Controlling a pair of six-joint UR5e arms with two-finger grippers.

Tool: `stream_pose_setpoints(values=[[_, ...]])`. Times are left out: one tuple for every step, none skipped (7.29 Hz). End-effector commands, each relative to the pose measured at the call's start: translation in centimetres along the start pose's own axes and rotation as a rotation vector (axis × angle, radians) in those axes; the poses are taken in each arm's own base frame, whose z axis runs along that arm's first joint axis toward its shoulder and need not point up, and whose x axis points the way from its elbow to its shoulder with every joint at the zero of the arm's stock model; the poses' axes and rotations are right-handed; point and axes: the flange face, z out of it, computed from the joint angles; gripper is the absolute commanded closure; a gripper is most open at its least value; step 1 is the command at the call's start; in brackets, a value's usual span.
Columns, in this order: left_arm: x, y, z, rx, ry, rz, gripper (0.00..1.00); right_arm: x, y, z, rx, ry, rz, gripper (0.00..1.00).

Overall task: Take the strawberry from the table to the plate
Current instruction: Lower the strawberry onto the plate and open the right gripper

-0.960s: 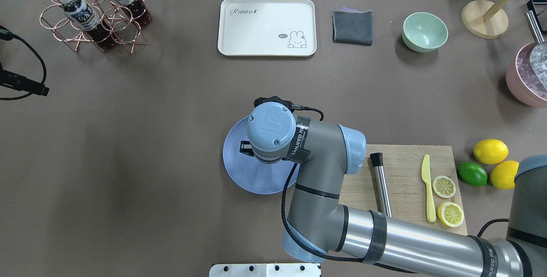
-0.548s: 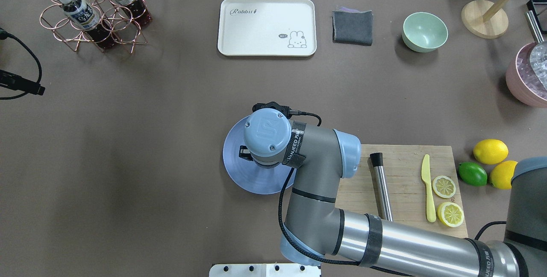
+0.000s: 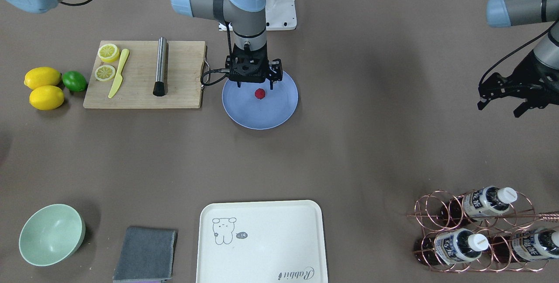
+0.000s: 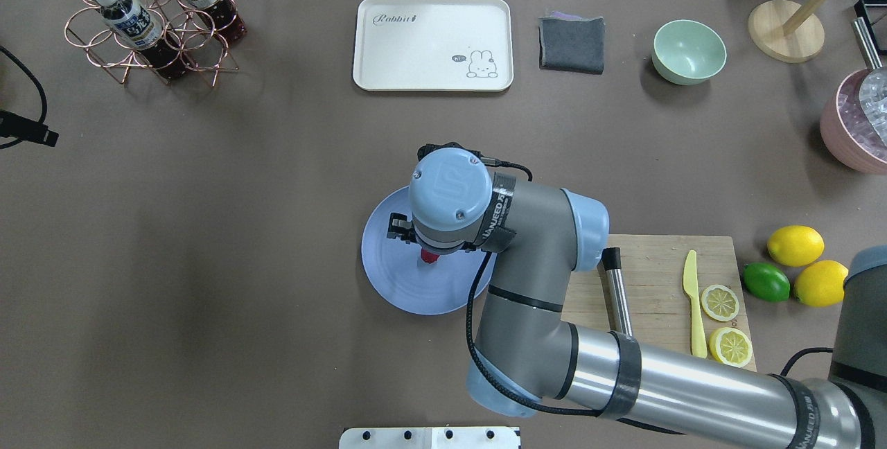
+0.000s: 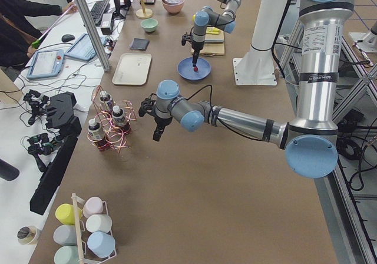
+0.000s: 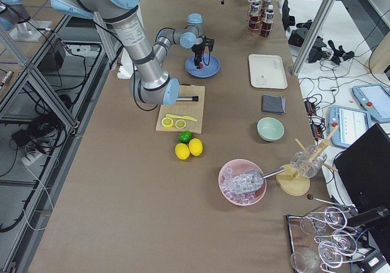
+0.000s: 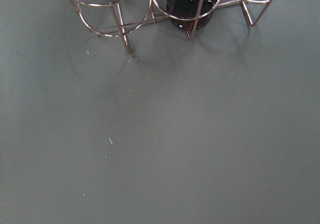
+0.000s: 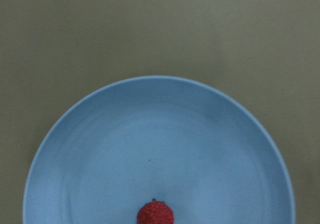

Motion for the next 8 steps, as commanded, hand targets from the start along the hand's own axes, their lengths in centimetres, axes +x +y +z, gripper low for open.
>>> stream_pose_setpoints(values=[[-3.5, 1.1, -1.7, -0.012, -0.01, 0.085, 0.02, 7.5, -5.7, -5.4, -0.048, 0.041, -0.022, 0.0], [-5.7, 1.2, -3.6, 0.004, -0.035, 0.072, 0.02, 13.6, -8.4, -6.8, -0.039, 0.071, -0.084, 0.0], [-7.2, 1.4, -5.7, -0.004, -0.06, 0.093, 0.02, 22.1, -11.9, -7.4, -0.05, 0.119, -0.14, 0.0], [-9.7, 1.5, -9.4, -0.038, -0.105, 0.102, 0.02, 31.3, -15.4, -8.1, -0.084, 0.161, -0.216, 0.0], [-12.4, 1.6, -12.2, -0.07, -0.13, 0.13, 0.02, 40.4, -18.9, -9.9, -0.097, 0.192, -0.281, 0.0], [-14.1, 2.4, -13.2, -0.087, -0.139, 0.115, 0.02, 48.8, -20.8, -12.5, -0.131, 0.13, -0.249, 0.0], [-14.6, 3.0, -12.8, -0.098, -0.138, 0.103, 0.02, 55.9, -21.6, -13.7, -0.149, 0.107, -0.261, 0.0], [-15.6, 5.1, -11.7, -0.127, -0.134, 0.08, 0.02, 61.5, -22.1, -14.5, -0.149, 0.115, -0.267, 0.0]])
